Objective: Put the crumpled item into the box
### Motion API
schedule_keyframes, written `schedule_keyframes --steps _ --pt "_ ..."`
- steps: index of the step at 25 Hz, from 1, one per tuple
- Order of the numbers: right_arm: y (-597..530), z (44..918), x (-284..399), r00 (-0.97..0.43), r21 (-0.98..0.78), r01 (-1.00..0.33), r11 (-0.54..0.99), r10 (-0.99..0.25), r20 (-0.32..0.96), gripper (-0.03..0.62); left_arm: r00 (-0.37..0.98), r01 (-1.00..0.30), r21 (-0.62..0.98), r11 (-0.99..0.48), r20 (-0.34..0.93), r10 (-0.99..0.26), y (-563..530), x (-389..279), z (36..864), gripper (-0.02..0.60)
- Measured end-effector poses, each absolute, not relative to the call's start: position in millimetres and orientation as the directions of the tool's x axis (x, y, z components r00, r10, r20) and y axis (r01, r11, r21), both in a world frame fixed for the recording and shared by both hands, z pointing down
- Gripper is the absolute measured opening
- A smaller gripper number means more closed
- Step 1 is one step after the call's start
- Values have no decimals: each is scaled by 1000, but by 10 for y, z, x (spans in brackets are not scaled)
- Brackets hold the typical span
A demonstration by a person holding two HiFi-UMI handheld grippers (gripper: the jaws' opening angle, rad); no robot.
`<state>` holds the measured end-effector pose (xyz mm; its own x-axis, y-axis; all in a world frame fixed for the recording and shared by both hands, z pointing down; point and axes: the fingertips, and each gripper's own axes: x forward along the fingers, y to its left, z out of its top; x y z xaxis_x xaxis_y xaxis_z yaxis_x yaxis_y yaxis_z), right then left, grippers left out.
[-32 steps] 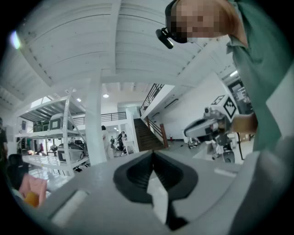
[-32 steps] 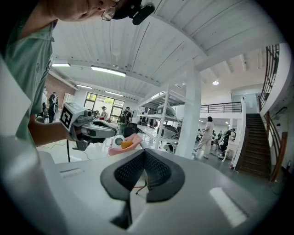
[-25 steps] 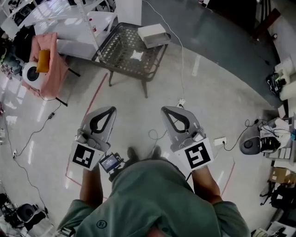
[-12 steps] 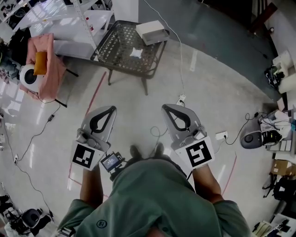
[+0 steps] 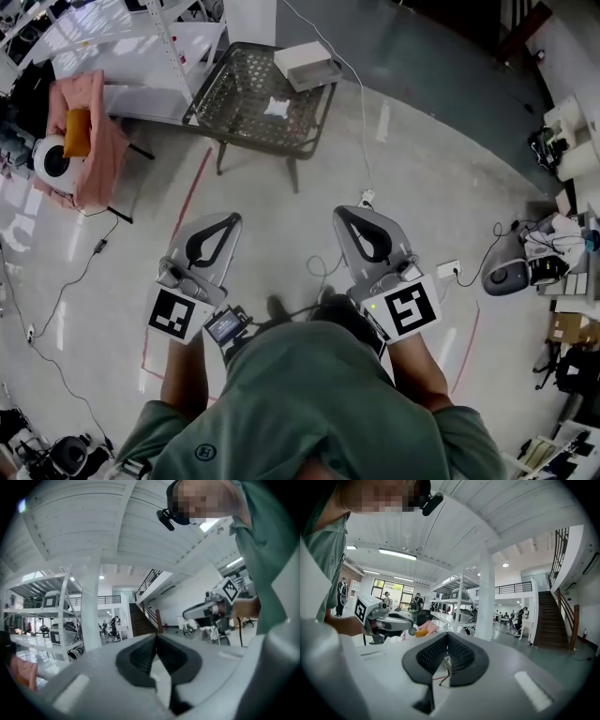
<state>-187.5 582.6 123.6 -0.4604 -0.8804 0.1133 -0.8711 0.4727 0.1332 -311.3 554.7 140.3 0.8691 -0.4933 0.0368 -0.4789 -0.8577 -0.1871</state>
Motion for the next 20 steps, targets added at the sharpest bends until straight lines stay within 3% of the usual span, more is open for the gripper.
schedule_keyframes --steps 10,20 --pt "5463 1362 -1619 -451 130 -875 467 -882 136 6 864 -488 -170 -856 46 -501 5230 -2907 1490 4" --pt "4865 1395 -848 -508 108 -846 522 -851 135 6 828 -534 -181 -826 82 -554 4731 -2156 1503 4"
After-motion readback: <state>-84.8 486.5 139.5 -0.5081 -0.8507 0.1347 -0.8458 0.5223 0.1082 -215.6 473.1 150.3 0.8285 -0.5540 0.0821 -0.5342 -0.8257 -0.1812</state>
